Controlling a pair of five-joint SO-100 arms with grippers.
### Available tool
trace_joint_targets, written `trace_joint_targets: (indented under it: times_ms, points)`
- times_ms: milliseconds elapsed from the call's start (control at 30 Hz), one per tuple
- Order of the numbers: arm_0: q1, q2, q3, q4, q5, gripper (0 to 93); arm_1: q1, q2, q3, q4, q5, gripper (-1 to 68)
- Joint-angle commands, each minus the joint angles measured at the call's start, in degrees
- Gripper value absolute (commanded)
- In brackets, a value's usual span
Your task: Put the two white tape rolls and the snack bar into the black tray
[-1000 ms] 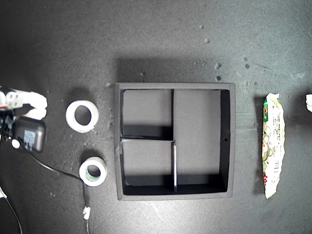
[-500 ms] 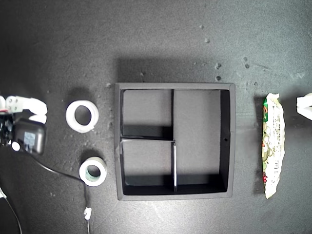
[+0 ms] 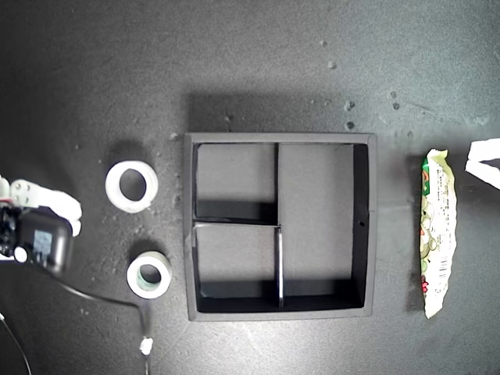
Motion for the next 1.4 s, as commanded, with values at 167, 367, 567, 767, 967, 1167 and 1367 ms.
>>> trace_joint_targets:
  times_ms: [167,367,567,767,967,1167,1367]
  points:
    - [-4.0,2.5,1.6,-26.7,30.0,5.2,-4.7,0.4,0.7,-13.2,-42.7,0.3]
    - [-7.4,2.6,-3.3,-32.0,42.3,14.5,-9.3,0.4,-2.2,-13.7,-50.3,28.0]
    - [-8.4,0.9,-7.8,-29.0,44.5,12.6,-13.7,-0.4,-14.0,-3.1,-58.4,31.1]
    - [-11.7,-20.5,-25.0,-24.9,48.4,14.4,-13.5,-0.5,-24.5,4.7,-62.8,33.4]
    - [-13.4,-45.8,-43.9,-16.4,48.4,16.6,-14.5,-13.6,-35.9,5.4,-66.0,33.8]
    - [-12.0,-63.5,-55.4,-4.7,43.7,16.4,-19.7,-48.3,-59.5,14.9,-71.3,33.2]
    - [-8.1,-70.3,-55.9,-2.4,37.1,16.3,-25.2,-68.4,-69.5,20.6,-70.7,32.9]
